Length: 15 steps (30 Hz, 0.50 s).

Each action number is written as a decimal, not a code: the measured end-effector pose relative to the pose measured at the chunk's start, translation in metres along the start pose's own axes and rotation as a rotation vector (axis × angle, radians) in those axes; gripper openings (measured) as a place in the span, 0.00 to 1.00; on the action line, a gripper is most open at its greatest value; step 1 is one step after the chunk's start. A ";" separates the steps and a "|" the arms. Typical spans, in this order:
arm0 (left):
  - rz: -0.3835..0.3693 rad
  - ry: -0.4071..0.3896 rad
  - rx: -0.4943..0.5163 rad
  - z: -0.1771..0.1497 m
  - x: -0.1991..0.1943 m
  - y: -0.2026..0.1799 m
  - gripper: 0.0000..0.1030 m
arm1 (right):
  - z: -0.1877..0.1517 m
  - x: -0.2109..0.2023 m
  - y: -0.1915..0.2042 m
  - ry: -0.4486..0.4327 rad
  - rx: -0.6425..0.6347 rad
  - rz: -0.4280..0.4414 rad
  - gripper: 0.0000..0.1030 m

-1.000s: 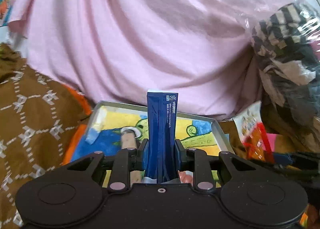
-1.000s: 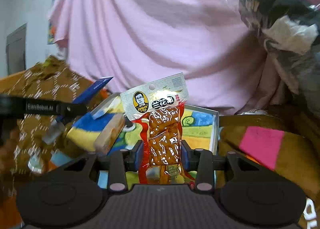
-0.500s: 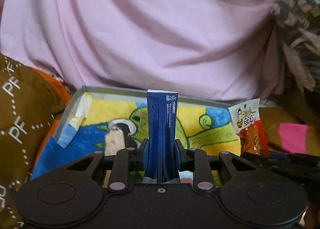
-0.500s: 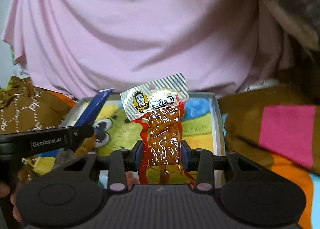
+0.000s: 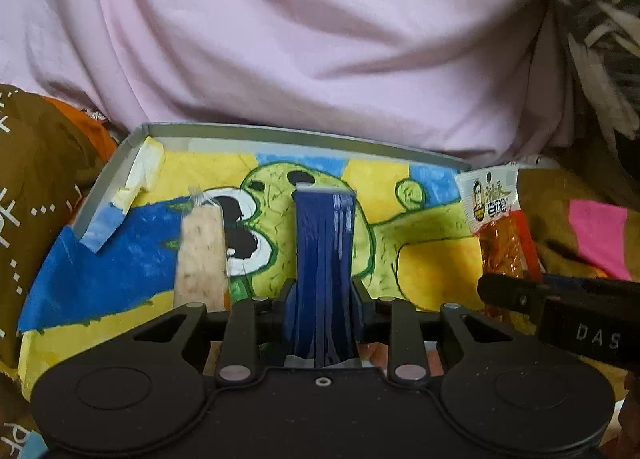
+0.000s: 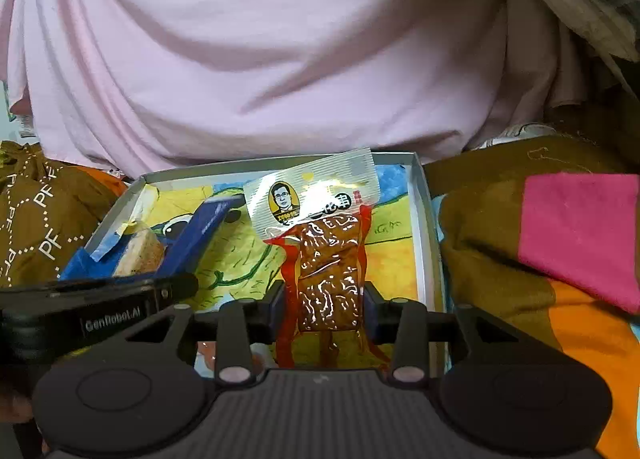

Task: Organize snacks
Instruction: 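Carry the blue stick packet with the left tool while the right tool carries the tofu packet over the tray, then open the left tool over the tray while the right tool releases the tofu packet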

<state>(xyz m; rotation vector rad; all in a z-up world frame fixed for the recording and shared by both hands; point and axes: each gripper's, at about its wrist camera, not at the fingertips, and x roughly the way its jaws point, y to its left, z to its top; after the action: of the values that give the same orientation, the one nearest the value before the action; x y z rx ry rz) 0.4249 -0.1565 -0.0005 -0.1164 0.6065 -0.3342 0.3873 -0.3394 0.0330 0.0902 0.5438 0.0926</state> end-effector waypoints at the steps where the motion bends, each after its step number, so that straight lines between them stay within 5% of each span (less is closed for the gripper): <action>1: 0.005 0.008 0.004 0.000 0.000 0.000 0.31 | 0.000 -0.001 0.000 0.004 0.003 -0.003 0.44; 9: 0.018 -0.017 -0.007 0.004 -0.012 0.001 0.46 | 0.001 -0.003 0.000 0.000 0.004 -0.021 0.55; 15: 0.039 -0.075 -0.026 0.008 -0.034 0.001 0.69 | 0.002 -0.011 -0.002 -0.024 0.009 -0.018 0.61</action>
<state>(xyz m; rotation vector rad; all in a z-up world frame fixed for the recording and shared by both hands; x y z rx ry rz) 0.4041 -0.1438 0.0239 -0.1410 0.5384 -0.2832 0.3793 -0.3428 0.0404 0.0949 0.5210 0.0716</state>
